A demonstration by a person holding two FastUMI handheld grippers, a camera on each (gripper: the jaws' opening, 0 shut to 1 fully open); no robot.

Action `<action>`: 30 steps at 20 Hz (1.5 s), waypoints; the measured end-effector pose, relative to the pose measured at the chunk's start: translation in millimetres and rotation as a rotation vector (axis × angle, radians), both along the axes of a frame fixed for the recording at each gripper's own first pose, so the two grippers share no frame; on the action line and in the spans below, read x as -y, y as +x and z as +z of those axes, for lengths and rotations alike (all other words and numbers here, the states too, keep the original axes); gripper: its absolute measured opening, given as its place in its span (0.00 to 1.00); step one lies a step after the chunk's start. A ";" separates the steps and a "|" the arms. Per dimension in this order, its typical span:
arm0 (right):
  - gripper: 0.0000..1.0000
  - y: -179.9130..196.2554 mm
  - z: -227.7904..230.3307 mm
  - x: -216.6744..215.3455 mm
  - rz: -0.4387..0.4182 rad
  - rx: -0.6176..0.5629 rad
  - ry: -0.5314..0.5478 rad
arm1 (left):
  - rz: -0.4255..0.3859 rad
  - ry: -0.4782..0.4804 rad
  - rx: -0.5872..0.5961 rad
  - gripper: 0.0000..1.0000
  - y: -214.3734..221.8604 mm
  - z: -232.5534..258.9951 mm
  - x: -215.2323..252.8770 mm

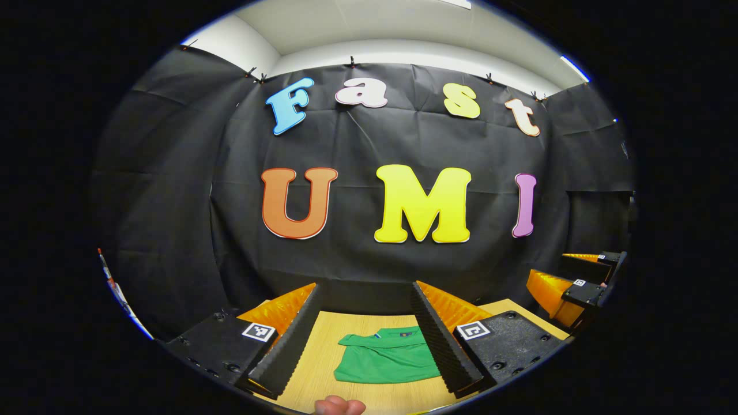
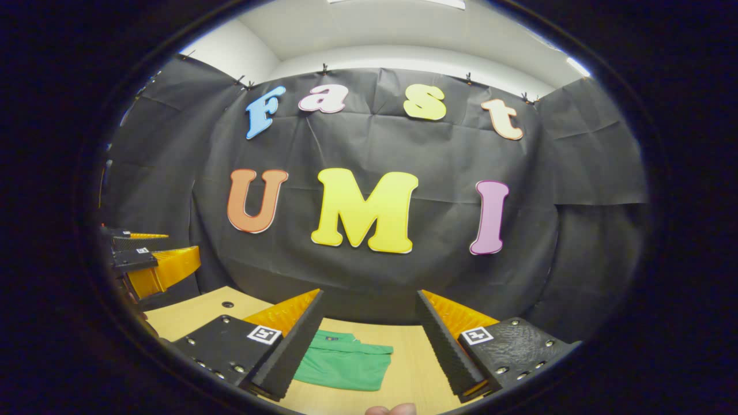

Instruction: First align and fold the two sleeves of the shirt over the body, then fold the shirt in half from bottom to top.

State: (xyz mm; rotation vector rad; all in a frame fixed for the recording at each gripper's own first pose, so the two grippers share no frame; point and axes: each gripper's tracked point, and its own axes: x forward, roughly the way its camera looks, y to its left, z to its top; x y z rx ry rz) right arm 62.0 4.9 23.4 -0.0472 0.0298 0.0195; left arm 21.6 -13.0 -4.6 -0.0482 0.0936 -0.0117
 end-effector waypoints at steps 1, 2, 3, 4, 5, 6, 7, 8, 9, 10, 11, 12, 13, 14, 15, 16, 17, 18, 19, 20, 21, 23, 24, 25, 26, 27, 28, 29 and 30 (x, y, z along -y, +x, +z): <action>0.97 -1.1 -1.4 -0.9 0.001 -0.002 0.004 | 0.003 0.004 0.011 0.98 -0.4 3.6 0.3; 0.97 -2.2 -3.4 -2.2 0.003 -0.006 0.007 | 0.013 0.013 0.018 0.98 0.8 4.5 -2.2; 0.97 -4.7 -5.3 -1.7 0.002 -0.012 0.011 | 0.022 0.018 0.019 0.98 1.9 4.3 -3.6; 0.98 -7.2 -7.8 -3.7 0.005 -0.021 0.020 | 0.025 0.013 0.014 0.98 1.3 0.1 -3.3; 0.97 -9.4 -10.2 -7.4 0.012 -0.027 0.028 | 0.018 0.006 0.006 0.94 0.9 -2.1 -1.2; 0.97 -9.1 -13.2 -8.0 0.009 -0.034 0.032 | 0.016 -0.003 0.005 0.99 1.8 -1.9 -0.5; 0.97 -9.0 -17.4 -5.3 0.003 -0.047 0.034 | 0.014 -0.009 0.003 0.99 2.3 -1.8 -0.9; 0.97 -9.7 -20.6 -4.0 -0.002 -0.059 0.044 | 0.015 -0.011 0.005 0.98 2.9 -3.0 -0.9; 0.97 -6.7 -24.6 -4.8 -0.004 -0.068 0.060 | 0.015 -0.009 0.010 0.98 4.0 -3.0 -0.5; 0.98 -5.2 -26.4 -5.2 -0.005 -0.073 0.076 | 0.017 -0.005 0.015 0.98 4.6 -2.9 -1.2; 0.98 -3.4 -26.4 -4.4 -0.008 -0.070 0.084 | 0.021 0.000 0.015 0.98 5.1 -3.7 -0.9; 0.97 -2.7 -26.5 -3.2 -0.011 -0.066 0.078 | 0.020 -0.001 0.015 0.98 4.9 -3.8 -0.2; 0.97 -2.2 -26.9 -1.0 -0.019 -0.061 0.059 | 0.015 -0.002 0.011 0.98 4.3 -5.4 1.3; 0.97 -2.4 -27.0 -0.9 -0.019 -0.058 0.042 | 0.014 -0.002 0.007 0.98 4.4 -6.8 2.2; 0.97 -2.8 -25.1 -6.0 -0.013 -0.053 0.038 | 0.012 0.003 0.003 0.98 5.0 -7.8 2.4; 0.98 -4.0 -21.8 -9.8 -0.007 -0.046 0.042 | 0.011 0.009 0.002 0.98 5.4 -8.4 2.9; 0.98 -3.3 -20.2 -10.1 -0.003 -0.037 0.043 | 0.009 0.016 -0.001 0.98 5.3 -9.8 3.5; 0.98 -2.4 -18.5 -10.3 -0.002 -0.029 0.044 | 0.005 0.022 -0.002 0.98 5.9 -10.1 4.6; 0.97 -2.7 -17.7 -10.6 0.000 -0.022 0.046 | 0.002 0.026 -0.006 0.98 8.2 -11.6 6.4; 0.96 -2.3 -16.0 -11.2 0.003 -0.020 0.051 | -0.001 0.029 -0.009 0.98 9.7 -13.4 7.8; 0.97 -0.5 -16.9 -11.4 0.002 -0.019 0.058 | 0.001 0.032 -0.010 0.98 10.0 -13.5 9.1; 0.97 -1.2 -15.6 -9.8 -0.002 -0.019 0.075 | 0.007 0.037 -0.008 0.94 10.9 -12.5 9.1; 0.95 -1.9 -13.9 -8.6 -0.007 -0.017 0.080 | 0.008 0.039 -0.008 0.98 10.3 -12.3 8.8; 0.97 -3.1 -12.5 -6.8 -0.014 -0.014 0.086 | 0.012 0.042 -0.010 0.94 10.1 -13.3 8.5; 0.97 -3.8 -10.4 -5.8 -0.019 -0.009 0.091 | 0.017 0.042 -0.010 0.98 10.9 -12.9 8.2; 0.97 -4.5 -8.7 -3.9 -0.025 -0.006 0.095 | 0.015 0.041 -0.010 0.98 11.2 -12.4 9.0; 0.97 -5.6 -6.4 -2.5 -0.031 -0.001 0.099 | 0.016 0.043 -0.012 0.98 10.6 -13.4 9.7; 0.97 -4.1 -6.6 -3.0 -0.032 0.000 0.104 | 0.019 0.050 -0.014 0.98 9.9 -11.4 9.7; 0.98 -4.4 -5.0 -3.6 -0.029 0.002 0.108 | 0.023 0.053 -0.011 0.98 9.7 -8.2 8.7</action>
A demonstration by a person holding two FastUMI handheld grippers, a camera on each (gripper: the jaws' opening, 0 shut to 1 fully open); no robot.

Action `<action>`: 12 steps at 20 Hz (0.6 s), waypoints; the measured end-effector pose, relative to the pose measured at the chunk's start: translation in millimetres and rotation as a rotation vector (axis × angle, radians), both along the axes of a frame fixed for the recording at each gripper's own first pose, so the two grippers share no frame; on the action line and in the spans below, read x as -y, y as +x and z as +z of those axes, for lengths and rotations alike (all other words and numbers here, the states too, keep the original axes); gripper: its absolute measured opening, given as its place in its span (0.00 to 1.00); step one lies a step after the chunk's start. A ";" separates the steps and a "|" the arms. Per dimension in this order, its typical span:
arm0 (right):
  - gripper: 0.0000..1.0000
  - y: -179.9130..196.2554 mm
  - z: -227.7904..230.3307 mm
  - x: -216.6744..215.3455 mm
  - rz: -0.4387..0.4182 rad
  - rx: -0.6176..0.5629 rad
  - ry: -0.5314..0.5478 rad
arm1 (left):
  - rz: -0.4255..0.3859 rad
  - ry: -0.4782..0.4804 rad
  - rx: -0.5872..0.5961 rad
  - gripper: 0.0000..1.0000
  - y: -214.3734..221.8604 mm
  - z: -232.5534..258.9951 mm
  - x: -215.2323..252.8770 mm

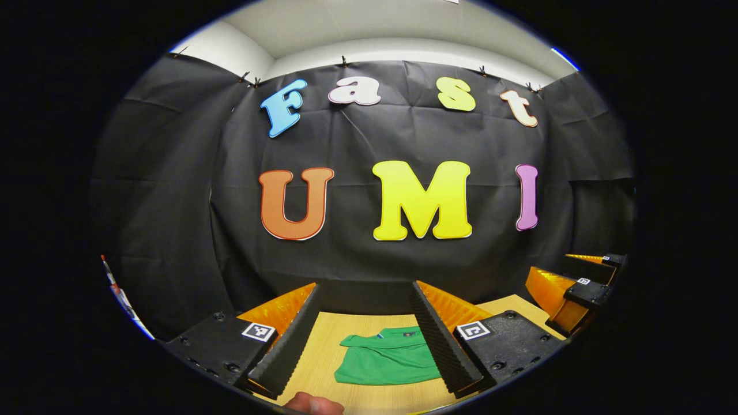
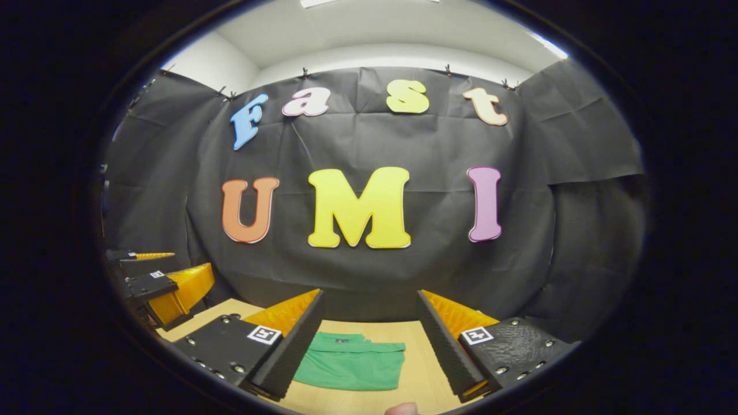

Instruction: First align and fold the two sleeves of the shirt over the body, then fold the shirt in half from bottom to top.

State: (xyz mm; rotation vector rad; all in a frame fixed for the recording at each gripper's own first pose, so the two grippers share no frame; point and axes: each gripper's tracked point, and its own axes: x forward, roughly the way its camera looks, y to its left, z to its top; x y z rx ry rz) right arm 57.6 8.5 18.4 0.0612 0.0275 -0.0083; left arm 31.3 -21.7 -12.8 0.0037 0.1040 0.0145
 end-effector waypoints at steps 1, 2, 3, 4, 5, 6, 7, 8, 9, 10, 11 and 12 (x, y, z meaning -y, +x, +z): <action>0.98 0.6 2.3 0.0 0.000 0.008 -0.001 | 0.006 -0.001 0.006 0.98 -0.4 3.1 -2.0; 0.97 2.4 5.0 -0.5 -0.001 0.015 -0.005 | 0.011 -0.003 0.009 0.98 0.0 4.9 -3.2; 0.97 4.2 8.1 -1.4 -0.002 0.024 -0.006 | 0.016 -0.004 0.009 0.98 0.0 6.9 -4.3; 0.97 6.0 12.4 -1.6 -0.002 0.031 0.001 | 0.024 0.003 0.006 0.98 -0.2 6.8 -6.4; 0.97 7.0 13.2 -2.1 -0.002 0.036 0.008 | 0.033 0.007 0.012 0.98 -0.9 9.2 -9.5; 0.97 8.0 13.5 -3.5 -0.001 0.034 0.014 | 0.040 0.010 0.018 0.98 -2.2 12.2 -12.5; 0.97 8.2 12.2 -3.8 0.000 0.030 0.018 | 0.042 0.014 0.024 0.94 -3.1 14.7 -14.0; 0.97 8.2 12.2 -5.2 0.002 0.028 0.020 | 0.046 0.019 0.027 0.98 -4.2 15.8 -16.0; 0.97 8.7 13.2 -5.7 0.002 0.029 0.021 | 0.050 0.024 0.034 0.98 -4.6 17.5 -17.9; 0.97 8.5 14.2 -7.3 0.004 0.032 0.023 | 0.052 0.026 0.035 0.98 -6.2 18.5 -18.8; 0.97 8.4 15.6 -9.1 0.009 0.035 0.024 | 0.052 0.025 0.036 0.98 -6.5 19.0 -19.3; 0.97 8.5 15.6 -10.8 0.014 0.034 0.020 | 0.052 0.020 0.033 0.98 -7.9 18.2 -18.9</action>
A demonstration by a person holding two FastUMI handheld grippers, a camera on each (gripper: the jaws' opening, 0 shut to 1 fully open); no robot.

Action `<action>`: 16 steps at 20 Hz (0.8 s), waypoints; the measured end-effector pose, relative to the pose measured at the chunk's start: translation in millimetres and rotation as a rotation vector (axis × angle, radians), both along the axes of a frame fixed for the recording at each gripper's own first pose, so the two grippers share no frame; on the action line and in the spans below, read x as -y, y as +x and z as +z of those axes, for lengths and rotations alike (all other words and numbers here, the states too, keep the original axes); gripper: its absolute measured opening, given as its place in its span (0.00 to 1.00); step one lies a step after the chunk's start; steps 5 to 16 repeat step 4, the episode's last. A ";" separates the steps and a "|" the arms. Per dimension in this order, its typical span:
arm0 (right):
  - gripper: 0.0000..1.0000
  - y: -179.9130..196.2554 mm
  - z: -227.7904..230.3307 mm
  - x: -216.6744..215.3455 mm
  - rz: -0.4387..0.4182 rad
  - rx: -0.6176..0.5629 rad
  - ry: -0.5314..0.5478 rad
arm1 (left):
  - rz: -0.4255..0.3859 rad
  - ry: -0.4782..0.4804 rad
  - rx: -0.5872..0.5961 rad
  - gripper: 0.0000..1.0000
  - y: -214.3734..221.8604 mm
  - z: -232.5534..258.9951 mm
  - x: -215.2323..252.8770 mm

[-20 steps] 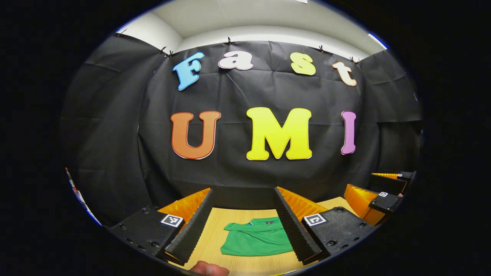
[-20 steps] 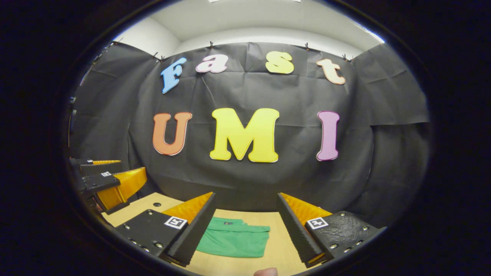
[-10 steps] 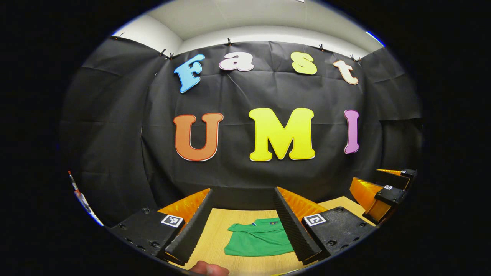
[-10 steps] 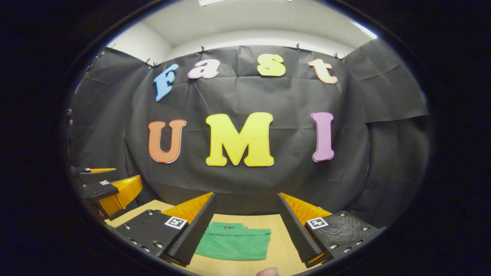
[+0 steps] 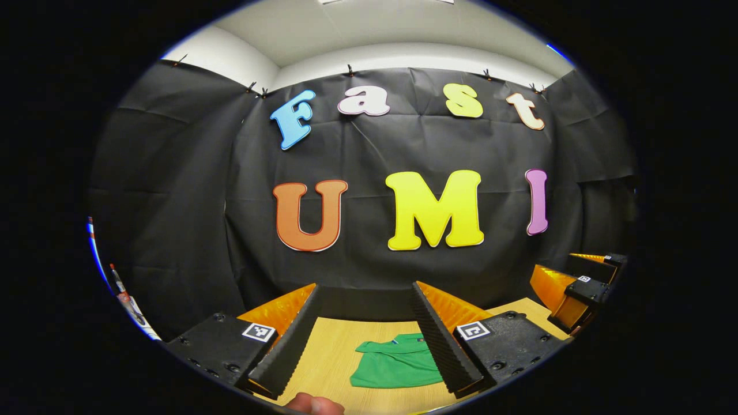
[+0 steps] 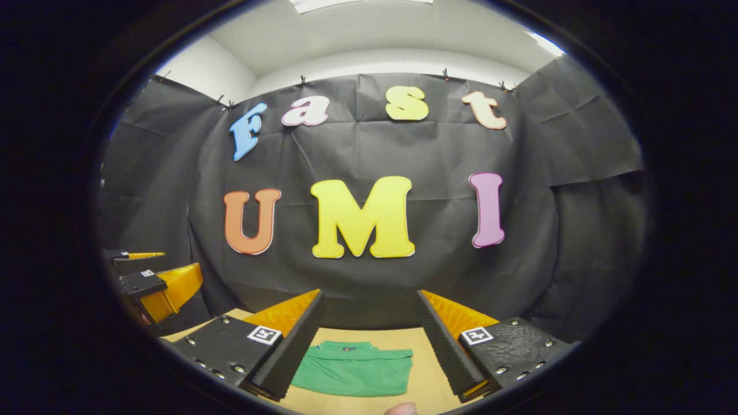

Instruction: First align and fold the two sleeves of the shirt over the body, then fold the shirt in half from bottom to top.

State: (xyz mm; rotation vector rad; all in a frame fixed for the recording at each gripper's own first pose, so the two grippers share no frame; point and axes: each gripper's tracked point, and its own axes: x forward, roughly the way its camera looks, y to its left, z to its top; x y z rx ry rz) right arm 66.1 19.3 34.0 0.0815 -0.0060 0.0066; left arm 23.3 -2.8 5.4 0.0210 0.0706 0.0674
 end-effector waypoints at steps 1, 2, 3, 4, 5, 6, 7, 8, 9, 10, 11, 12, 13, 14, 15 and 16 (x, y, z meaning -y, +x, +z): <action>0.97 -1.4 -0.8 -0.5 0.004 -0.001 -0.005 | -0.001 -0.004 -0.003 0.98 -0.9 -0.9 0.1; 0.97 -1.1 -0.6 -2.3 0.009 -0.003 -0.004 | -0.001 -0.004 -0.007 0.94 -1.0 -1.7 -0.7; 0.97 -1.7 -0.3 -4.3 0.014 -0.005 -0.002 | 0.000 0.000 -0.010 0.98 -0.9 -2.1 -0.9; 0.97 -2.3 0.8 -5.0 0.015 -0.005 -0.002 | 0.003 0.003 -0.008 0.98 -1.2 -1.8 -2.3; 0.97 -2.3 0.8 -5.0 0.015 -0.005 -0.002 | 0.003 0.003 -0.008 0.98 -1.2 -1.8 -2.3; 0.97 -2.3 0.8 -5.0 0.015 -0.005 -0.002 | 0.003 0.003 -0.008 0.98 -1.2 -1.8 -2.3; 0.97 -2.3 0.8 -5.0 0.015 -0.005 -0.002 | 0.003 0.003 -0.008 0.98 -1.2 -1.8 -2.3; 0.97 -2.3 0.8 -5.0 0.015 -0.005 -0.002 | 0.003 0.003 -0.008 0.98 -1.2 -1.8 -2.3; 0.97 -2.3 0.8 -5.0 0.015 -0.005 -0.002 | 0.003 0.003 -0.008 0.98 -1.2 -1.8 -2.3; 0.97 -2.3 0.8 -5.0 0.015 -0.005 -0.002 | 0.003 0.003 -0.008 0.98 -1.2 -1.8 -2.3; 0.97 -2.3 0.8 -5.0 0.015 -0.005 -0.002 | 0.003 0.003 -0.008 0.98 -1.2 -1.8 -2.3; 0.97 -2.3 0.8 -5.0 0.015 -0.005 -0.002 | 0.003 0.003 -0.008 0.98 -1.2 -1.8 -2.3; 0.97 -2.3 0.8 -5.0 0.015 -0.005 -0.002 | 0.003 0.003 -0.008 0.98 -1.2 -1.8 -2.3; 0.97 -2.3 0.8 -5.0 0.015 -0.005 -0.002 | 0.003 0.003 -0.008 0.98 -1.2 -1.8 -2.3; 0.97 -2.3 0.8 -5.0 0.015 -0.005 -0.002 | 0.003 0.003 -0.008 0.98 -1.2 -1.8 -2.3; 0.97 -2.3 0.8 -5.0 0.015 -0.005 -0.002 | 0.003 0.003 -0.008 0.98 -1.2 -1.8 -2.3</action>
